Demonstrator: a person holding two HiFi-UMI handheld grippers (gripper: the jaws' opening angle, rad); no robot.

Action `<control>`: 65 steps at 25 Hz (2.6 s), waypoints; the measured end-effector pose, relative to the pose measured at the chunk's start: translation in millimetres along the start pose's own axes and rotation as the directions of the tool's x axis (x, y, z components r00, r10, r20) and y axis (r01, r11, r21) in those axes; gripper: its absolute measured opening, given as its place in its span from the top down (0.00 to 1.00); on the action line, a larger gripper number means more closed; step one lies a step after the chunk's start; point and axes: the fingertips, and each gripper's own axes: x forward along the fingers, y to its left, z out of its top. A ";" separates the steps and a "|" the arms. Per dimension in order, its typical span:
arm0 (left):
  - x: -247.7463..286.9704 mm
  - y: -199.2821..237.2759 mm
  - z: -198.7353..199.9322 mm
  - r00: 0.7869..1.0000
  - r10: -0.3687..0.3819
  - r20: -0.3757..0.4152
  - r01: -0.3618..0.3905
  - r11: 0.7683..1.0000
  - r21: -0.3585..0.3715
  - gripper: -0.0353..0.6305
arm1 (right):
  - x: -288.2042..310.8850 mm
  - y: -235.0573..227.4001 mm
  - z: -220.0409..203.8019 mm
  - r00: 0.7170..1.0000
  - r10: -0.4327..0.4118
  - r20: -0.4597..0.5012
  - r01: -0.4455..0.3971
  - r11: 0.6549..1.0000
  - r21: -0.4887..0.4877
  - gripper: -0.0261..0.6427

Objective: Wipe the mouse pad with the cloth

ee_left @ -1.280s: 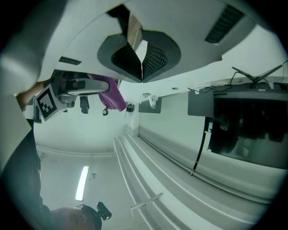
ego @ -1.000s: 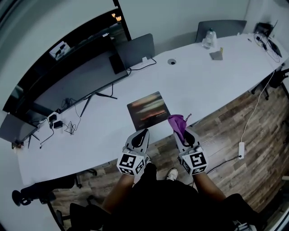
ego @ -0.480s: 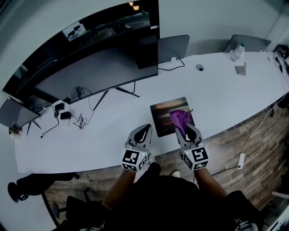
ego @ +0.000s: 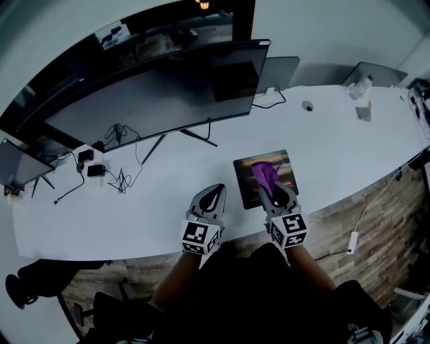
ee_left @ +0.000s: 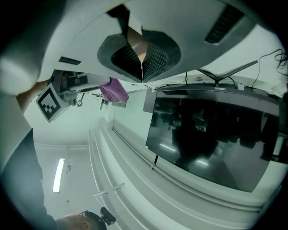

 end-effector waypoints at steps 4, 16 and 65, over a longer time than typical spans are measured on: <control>2.1 14.6 -3.3 1.000 0.015 -0.005 -0.015 1.000 0.000 0.91 | 21.8 0.9 -7.4 1.000 -0.006 -0.025 0.007 1.000 0.009 0.79; 3.5 45.9 -24.7 0.994 0.097 -0.050 -0.097 0.995 -0.009 0.91 | 77.7 -0.4 -44.1 0.986 0.011 -0.167 -0.007 1.000 0.025 0.79; 32.9 58.1 -64.0 0.975 0.148 -0.165 -0.151 0.989 -0.005 0.91 | 130.5 -41.4 -98.8 0.913 -0.025 -0.406 0.055 0.997 0.061 0.79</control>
